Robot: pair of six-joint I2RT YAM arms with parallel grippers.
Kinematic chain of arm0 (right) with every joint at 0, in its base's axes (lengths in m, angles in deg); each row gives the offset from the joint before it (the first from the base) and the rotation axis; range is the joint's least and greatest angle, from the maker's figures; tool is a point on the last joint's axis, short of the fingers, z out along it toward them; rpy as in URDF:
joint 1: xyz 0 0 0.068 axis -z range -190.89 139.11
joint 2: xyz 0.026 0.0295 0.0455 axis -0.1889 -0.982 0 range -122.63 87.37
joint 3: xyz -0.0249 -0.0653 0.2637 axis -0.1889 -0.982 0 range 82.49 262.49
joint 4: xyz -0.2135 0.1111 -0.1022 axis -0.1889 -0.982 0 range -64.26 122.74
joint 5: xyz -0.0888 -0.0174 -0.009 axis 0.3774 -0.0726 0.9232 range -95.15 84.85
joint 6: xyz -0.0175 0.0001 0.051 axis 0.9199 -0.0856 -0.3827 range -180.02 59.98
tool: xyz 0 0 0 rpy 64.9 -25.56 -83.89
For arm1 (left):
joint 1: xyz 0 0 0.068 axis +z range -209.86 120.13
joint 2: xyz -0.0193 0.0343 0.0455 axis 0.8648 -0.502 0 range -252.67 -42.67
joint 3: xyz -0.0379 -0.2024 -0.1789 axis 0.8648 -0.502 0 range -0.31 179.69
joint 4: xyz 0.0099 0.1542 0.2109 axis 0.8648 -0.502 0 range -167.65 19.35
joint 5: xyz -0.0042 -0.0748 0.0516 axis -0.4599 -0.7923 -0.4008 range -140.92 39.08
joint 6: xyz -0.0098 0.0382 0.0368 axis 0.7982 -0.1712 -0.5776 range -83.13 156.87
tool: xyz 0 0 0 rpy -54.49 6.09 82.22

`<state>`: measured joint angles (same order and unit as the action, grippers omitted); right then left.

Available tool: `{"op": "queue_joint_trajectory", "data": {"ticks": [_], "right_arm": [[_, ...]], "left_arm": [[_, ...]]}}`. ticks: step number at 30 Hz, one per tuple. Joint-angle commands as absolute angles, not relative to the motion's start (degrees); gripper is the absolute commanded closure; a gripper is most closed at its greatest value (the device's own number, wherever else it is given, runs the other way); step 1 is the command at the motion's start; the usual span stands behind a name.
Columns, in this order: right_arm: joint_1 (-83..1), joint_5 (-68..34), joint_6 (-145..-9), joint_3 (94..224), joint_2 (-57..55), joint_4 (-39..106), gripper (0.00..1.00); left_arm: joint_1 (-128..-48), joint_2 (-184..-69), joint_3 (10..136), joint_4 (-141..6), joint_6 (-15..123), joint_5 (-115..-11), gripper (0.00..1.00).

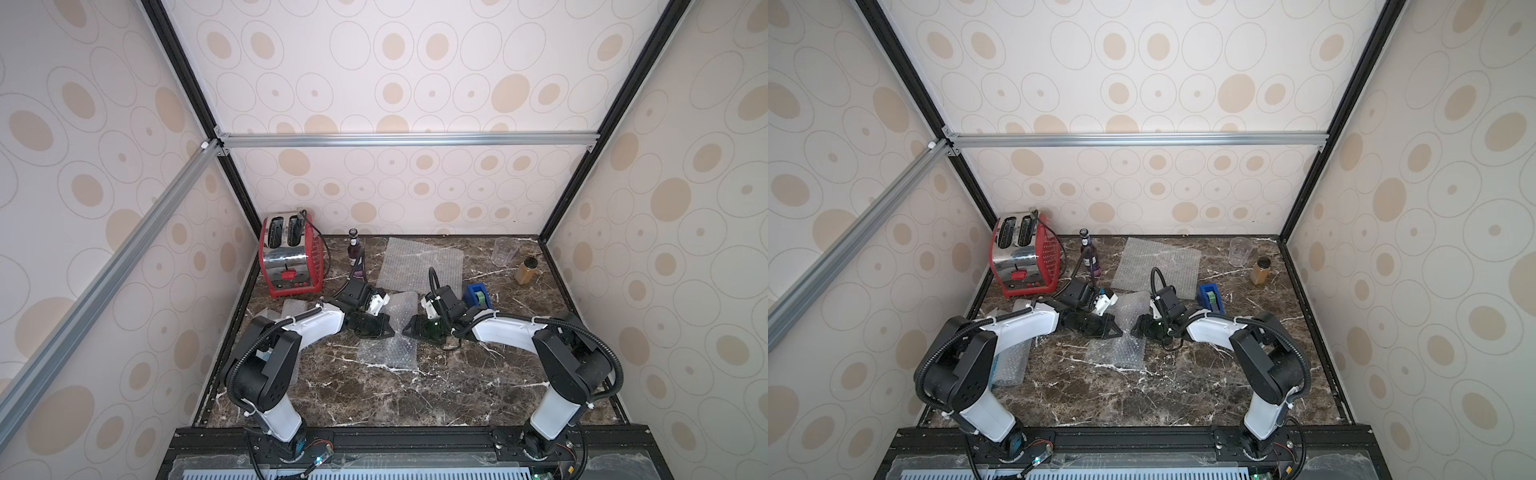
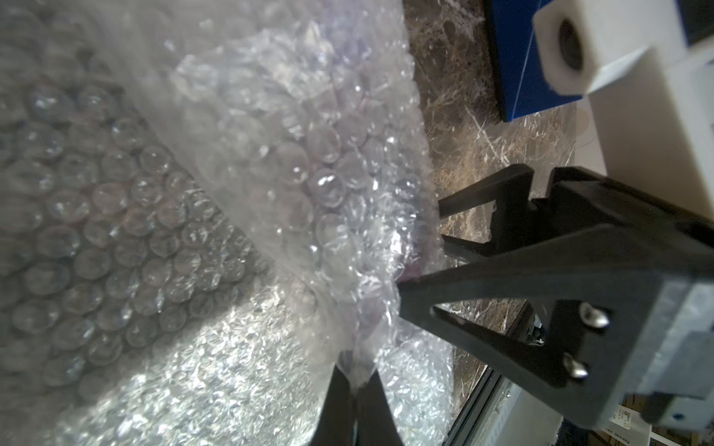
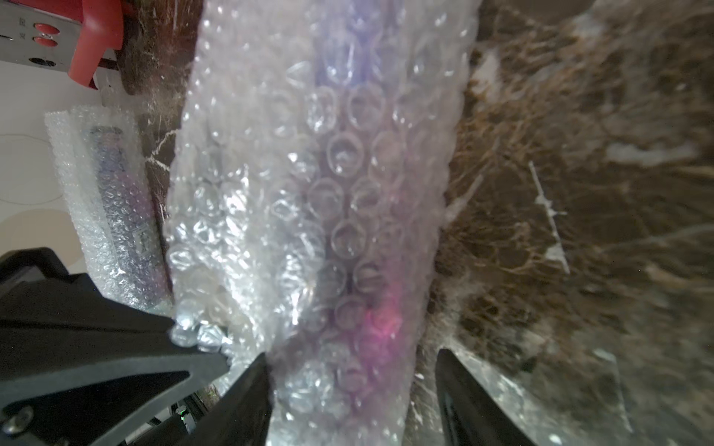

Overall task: Wrap wine bottles in bubble wrap
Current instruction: Wrap the wine bottle in bubble wrap.

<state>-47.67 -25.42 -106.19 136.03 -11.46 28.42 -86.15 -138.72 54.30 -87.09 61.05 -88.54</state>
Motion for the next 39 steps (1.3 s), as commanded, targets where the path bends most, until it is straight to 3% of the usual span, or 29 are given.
{"op": "queue_joint_trajectory", "data": {"ticks": [1, 16, 24, 31, 39], "right_arm": [[-47.09, -23.41, -106.20, 134.11, -10.98, 23.18, 0.33], [-48.78, -24.98, -106.86, 133.12, -12.85, 26.80, 0.30], [-49.53, -25.00, -107.48, 132.96, -13.56, 27.89, 0.29], [-49.74, -23.20, -106.70, 135.92, -16.11, 23.28, 0.39], [-50.31, -20.24, -104.24, 140.50, -18.28, 15.48, 0.52]], "left_arm": [[-85.64, -140.99, 57.31, -89.20, 59.18, -85.11, 1.00], [-87.05, -148.88, 60.27, -90.30, 61.17, -84.37, 1.00], [-89.16, -150.72, 60.40, -90.26, 64.41, -83.64, 0.89], [-91.05, -151.87, 61.22, -91.23, 64.99, -82.67, 0.76], [-91.43, -150.26, 60.25, -91.94, 66.08, -80.07, 0.79]]}}
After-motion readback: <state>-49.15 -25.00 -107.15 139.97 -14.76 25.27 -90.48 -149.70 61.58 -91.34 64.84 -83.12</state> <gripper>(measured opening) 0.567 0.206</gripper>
